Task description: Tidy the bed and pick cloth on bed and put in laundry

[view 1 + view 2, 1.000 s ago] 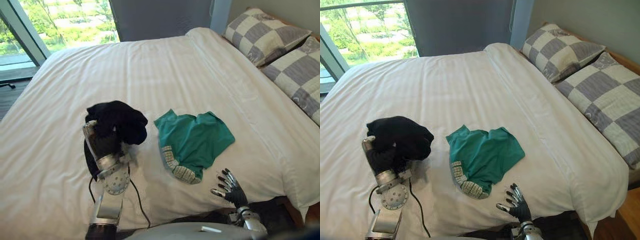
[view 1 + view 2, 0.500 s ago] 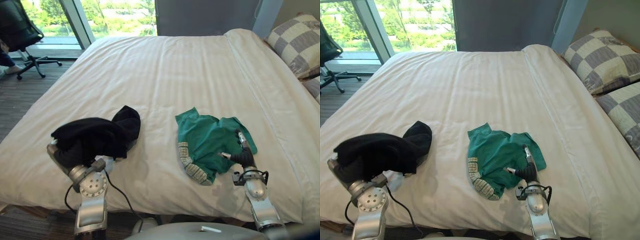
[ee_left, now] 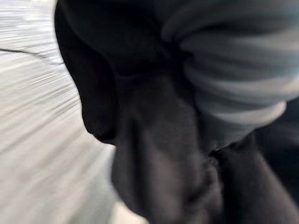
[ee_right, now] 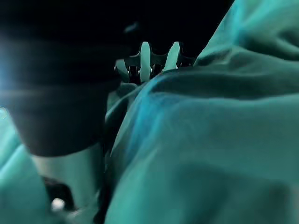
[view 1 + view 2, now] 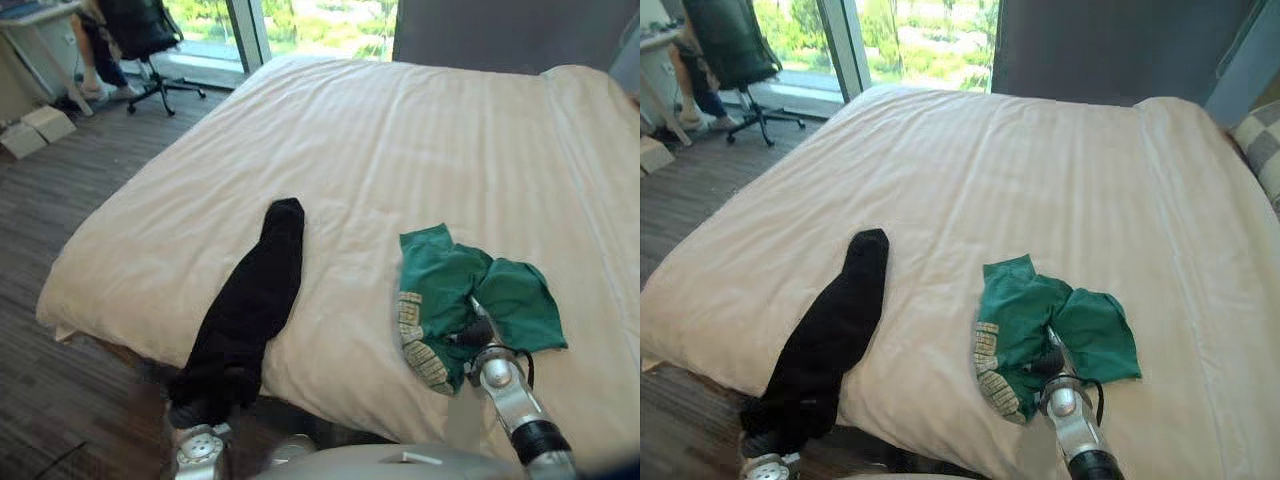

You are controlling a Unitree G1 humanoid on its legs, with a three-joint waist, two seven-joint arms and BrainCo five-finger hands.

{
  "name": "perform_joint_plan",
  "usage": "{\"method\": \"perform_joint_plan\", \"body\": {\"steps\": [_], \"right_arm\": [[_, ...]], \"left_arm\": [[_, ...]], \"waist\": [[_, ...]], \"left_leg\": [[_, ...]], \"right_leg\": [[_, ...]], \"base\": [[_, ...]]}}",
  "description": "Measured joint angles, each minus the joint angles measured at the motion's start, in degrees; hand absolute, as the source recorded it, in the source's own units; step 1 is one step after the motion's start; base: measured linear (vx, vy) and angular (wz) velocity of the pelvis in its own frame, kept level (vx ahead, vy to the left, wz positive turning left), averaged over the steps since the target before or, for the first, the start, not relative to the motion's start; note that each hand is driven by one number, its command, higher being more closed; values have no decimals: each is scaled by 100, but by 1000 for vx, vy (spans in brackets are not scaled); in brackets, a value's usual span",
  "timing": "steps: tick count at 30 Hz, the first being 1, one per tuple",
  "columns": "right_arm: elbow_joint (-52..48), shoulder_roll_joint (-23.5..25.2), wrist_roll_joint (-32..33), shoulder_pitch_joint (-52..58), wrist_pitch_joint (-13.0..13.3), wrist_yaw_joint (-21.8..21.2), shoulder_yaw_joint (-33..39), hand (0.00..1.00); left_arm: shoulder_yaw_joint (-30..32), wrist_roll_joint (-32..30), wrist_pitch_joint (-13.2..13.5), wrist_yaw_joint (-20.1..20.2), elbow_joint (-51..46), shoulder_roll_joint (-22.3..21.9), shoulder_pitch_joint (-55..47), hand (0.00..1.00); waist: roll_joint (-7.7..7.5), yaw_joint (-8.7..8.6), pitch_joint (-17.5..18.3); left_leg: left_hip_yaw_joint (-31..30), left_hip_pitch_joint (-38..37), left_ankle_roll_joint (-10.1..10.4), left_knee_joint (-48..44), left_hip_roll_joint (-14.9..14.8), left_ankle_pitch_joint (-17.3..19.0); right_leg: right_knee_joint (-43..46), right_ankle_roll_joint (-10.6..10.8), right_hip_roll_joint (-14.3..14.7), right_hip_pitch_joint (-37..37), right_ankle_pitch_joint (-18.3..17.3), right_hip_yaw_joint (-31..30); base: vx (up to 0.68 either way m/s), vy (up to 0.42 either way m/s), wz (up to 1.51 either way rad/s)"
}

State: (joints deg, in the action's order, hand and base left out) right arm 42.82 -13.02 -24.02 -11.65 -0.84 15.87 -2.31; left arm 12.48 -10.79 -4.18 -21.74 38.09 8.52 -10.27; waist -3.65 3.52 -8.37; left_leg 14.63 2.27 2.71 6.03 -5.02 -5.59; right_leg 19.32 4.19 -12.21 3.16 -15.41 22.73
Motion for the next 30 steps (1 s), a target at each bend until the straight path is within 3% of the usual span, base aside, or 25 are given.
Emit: {"method": "perform_joint_plan", "body": {"steps": [1,2,3,5,6,7,10,12,18,21,24,27,28,29,30], "right_arm": [[158,-22,23,-245,-55,78,4,100],[433,-102,74,-667,-177,172,19,100],[832,-247,182,-1254,-337,222,98,100],[1250,-697,228,-2100,-459,155,143,100],[1400,-983,254,-2294,-507,-11,154,100],[1403,-1205,263,-2466,-503,-173,167,100],[1291,-1305,537,-2442,-432,-461,164,100],[1199,-1292,818,-2498,-316,-640,166,100],[1012,-1087,1598,-2356,96,-761,430,100],[859,-865,1827,-2036,384,-830,685,100],[519,-677,2070,-1501,762,-923,861,100],[377,-297,2212,-914,1026,-1038,1058,100],[366,-232,2230,-631,1051,-1065,1153,100],[369,-211,2231,-587,1054,-1102,1153,100],[287,-130,2231,-594,1066,-1176,1135,100]], "left_arm": [[-70,-40,0,35,91,123,164,100],[-152,-55,10,77,265,307,426,100],[-216,-47,-4,145,450,497,839,100],[-357,15,-4,267,671,539,1254,100],[-419,14,49,397,709,523,1356,100],[-479,14,86,461,842,532,1414,100],[-479,14,34,639,1166,576,1428,100],[-580,17,-23,737,1335,562,1410,100],[-878,321,-62,943,1466,278,1567,100],[-992,321,-126,1078,1566,201,1549,100],[-1003,224,-177,1285,1709,51,1480,100],[-1025,234,-331,1432,1804,0,1314,100],[-1031,241,-446,1512,1842,-42,1268,100],[-1028,252,-483,1522,1846,-96,1260,100],[-1014,274,-542,1531,1921,-172,1315,100]], "waist": [[-71,-6,-83],[-181,-16,-237],[-334,-26,-455],[-81,-59,-757],[144,-82,-920],[250,-64,-1089],[233,-83,-1136],[232,-74,-1188],[199,-75,-1233],[147,-78,-1203],[129,-124,-1129],[123,-314,-791],[193,-341,-658],[332,-244,-640],[514,-264,-574]], "left_leg": [[28,121,-4,1,-27,8],[109,308,33,0,-50,97],[468,664,-245,-525,-55,34],[369,913,-194,-365,-61,-257],[309,894,-205,-72,-50,-418],[284,882,-185,-48,-21,-410],[257,893,-174,-44,52,-395],[327,909,-113,-17,-4,-386],[548,977,-11,-48,-234,-479],[724,686,74,-62,-203,-319],[834,567,87,-503,-206,12],[843,449,93,-673,-203,84],[867,297,92,-700,-343,84],[953,254,91,-705,-503,83],[1012,245,113,-681,-693,89]], "right_leg": [[90,-61,3,-150,23,-1],[130,-159,-27,-348,71,3],[260,-167,-172,-682,40,-41],[872,-306,-236,-1277,149,-104],[917,-291,-168,-1515,80,-227],[700,-240,-102,-1531,62,-305],[426,-219,-5,-1605,81,-304],[236,-103,82,-1507,-60,-297],[119,-96,342,-1589,-60,-383],[26,-117,354,-1416,-65,-585],[-144,-99,305,-1131,-65,-657],[-203,44,287,-825,47,-635],[288,28,307,-907,110,-671],[293,13,412,-1079,-39,-779],[-752,-31,702,-909,5,-773]], "base": [[-41,27,28],[-4,60,23],[3,55,19],[-33,84,17],[-62,132,25],[-40,103,21],[-7,3,9],[-16,-75,-9],[29,-79,-12],[158,-33,-27],[227,-36,-25],[296,-32,1],[296,-64,-22],[192,-131,-65],[95,-146,-43]]}}
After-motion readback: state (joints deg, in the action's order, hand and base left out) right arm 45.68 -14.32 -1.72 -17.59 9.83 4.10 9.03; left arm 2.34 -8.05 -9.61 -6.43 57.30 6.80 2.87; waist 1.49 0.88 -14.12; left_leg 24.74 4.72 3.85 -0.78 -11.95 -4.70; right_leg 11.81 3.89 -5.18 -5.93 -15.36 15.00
